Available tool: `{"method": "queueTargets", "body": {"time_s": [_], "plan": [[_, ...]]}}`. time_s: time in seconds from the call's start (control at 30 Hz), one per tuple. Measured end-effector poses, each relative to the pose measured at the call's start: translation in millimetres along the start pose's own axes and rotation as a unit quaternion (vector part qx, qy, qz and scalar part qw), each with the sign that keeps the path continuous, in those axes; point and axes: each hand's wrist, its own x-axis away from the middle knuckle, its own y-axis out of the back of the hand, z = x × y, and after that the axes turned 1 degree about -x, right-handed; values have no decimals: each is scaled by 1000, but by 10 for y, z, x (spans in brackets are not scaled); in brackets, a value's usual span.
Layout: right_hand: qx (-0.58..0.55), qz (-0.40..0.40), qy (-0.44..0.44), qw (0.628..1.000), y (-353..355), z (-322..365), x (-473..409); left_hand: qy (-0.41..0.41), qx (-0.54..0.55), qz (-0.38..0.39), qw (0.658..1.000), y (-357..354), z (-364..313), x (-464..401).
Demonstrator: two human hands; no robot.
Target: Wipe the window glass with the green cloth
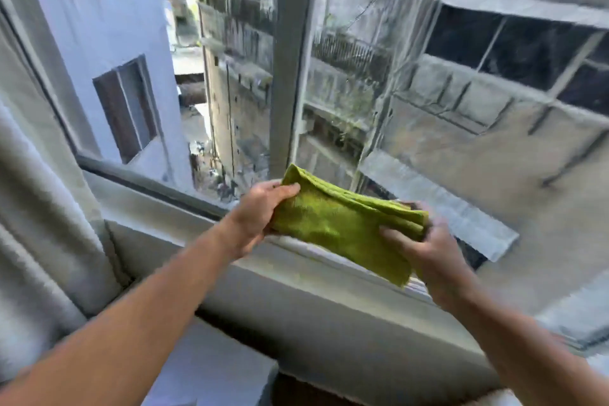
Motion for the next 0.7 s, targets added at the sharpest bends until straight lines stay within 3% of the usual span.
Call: {"method": "queueTargets", "body": {"time_s": [0.07,0.17,0.3,0.37,0.43,0.5,0.57,0.6,0.63,0.7], "plan": [[26,-86,103,991,613,631,-32,-81,-42,49,995,-595,-758,-182],[102,-232,256,933,1412,1509,-84,-216,-106,75,968,-1486,-1896,-266],[239,-365,397,807,2103,2180,-307,-389,-162,23,907,-2229,-2880,-229],[353,-380,393,759,2234,2265,-476,-454,-218,-22,864,-2436,-3070,-240],[505,-406,377,661,2237,2240,-658,-483,-270,-64,830,-2505,-3110,-305],[621,-396,402,544,2186,2175,-804,-489,-308,-74,813,-2494,-3090,-385],[712,-295,449,451,2131,2137,-929,-494,-332,-76,800,-2455,-3078,-465],[745,-241,457,421,2116,2150,-980,-511,-338,-80,786,-2441,-3087,-499],[763,-204,455,412,2104,2171,-1020,-545,-344,-98,759,-2425,-3116,-523],[768,-179,444,424,2055,2215,-1059,-627,-380,-185,655,-2390,-3263,-588]]}}
